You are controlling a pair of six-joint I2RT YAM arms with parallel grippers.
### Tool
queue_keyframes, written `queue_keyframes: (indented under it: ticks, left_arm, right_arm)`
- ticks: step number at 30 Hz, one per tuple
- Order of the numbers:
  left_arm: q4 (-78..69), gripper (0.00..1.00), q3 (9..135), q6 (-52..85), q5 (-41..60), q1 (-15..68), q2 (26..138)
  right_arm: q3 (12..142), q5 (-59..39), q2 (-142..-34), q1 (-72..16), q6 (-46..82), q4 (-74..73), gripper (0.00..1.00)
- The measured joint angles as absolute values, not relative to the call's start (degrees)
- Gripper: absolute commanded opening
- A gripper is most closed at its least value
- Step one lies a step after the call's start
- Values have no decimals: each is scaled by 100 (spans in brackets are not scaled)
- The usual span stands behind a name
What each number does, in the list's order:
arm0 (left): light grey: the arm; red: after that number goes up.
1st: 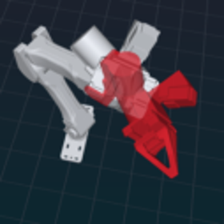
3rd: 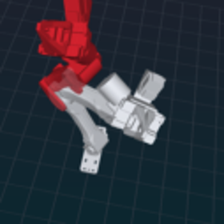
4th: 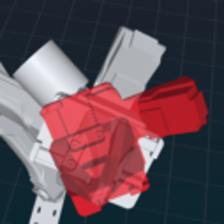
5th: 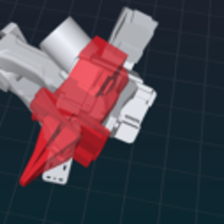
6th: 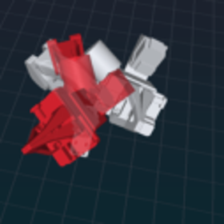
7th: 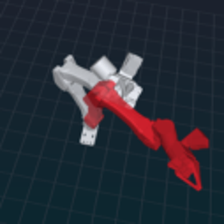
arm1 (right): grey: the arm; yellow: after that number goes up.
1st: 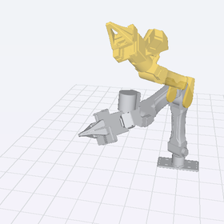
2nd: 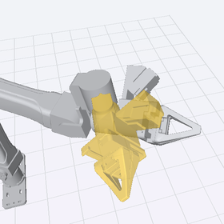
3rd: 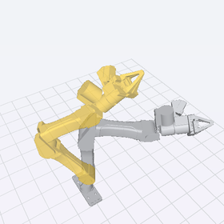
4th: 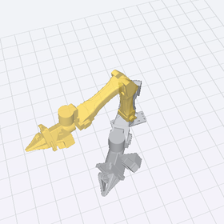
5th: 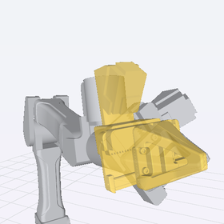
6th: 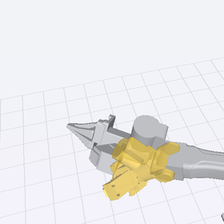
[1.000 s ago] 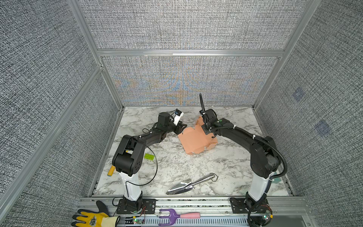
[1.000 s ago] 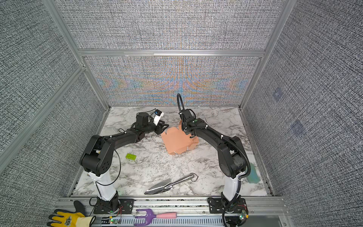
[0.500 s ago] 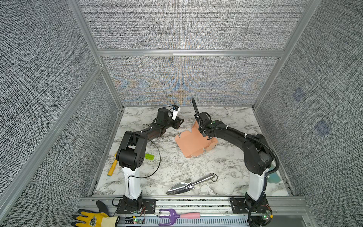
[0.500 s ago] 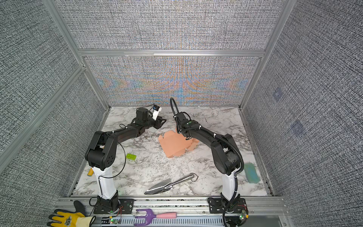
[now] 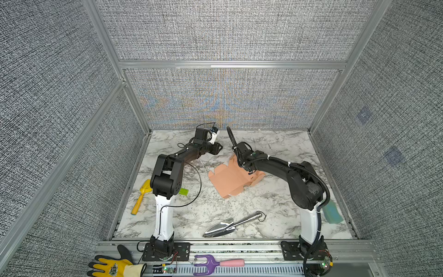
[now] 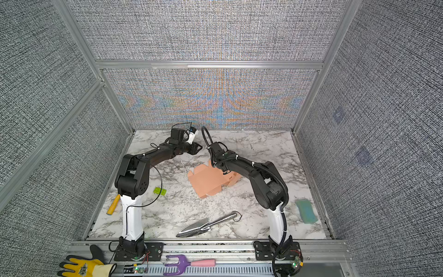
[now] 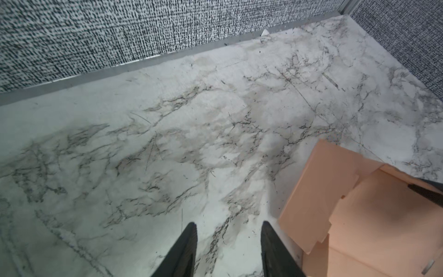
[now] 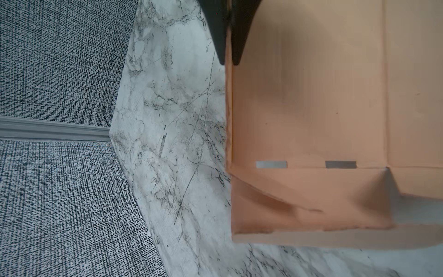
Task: Fold the paper box
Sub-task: 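Rotate and lower the pink box with the right gripper toward the left gripper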
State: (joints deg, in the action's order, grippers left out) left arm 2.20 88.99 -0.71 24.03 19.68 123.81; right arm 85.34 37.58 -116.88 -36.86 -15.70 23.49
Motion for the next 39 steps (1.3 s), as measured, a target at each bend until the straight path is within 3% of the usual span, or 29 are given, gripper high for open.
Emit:
queue_keyframes:
  ticks: [18, 29, 39]
  left_arm:
    - [-652, 43, 7124, 325, 2467, 1739, 11531]
    - [-1702, 43, 6001, 676, 2508, 1564, 10971]
    - [-2180, 44, 5776, 709, 2786, 1559, 10984]
  right_arm:
    - [7754, 4648, -11229, -4532, -2941, 729, 0]
    - [6785, 5798, -11754, -5083, -5485, -2351, 0]
    - [6442, 5922, -11928, -5216, -7238, -4790, 0]
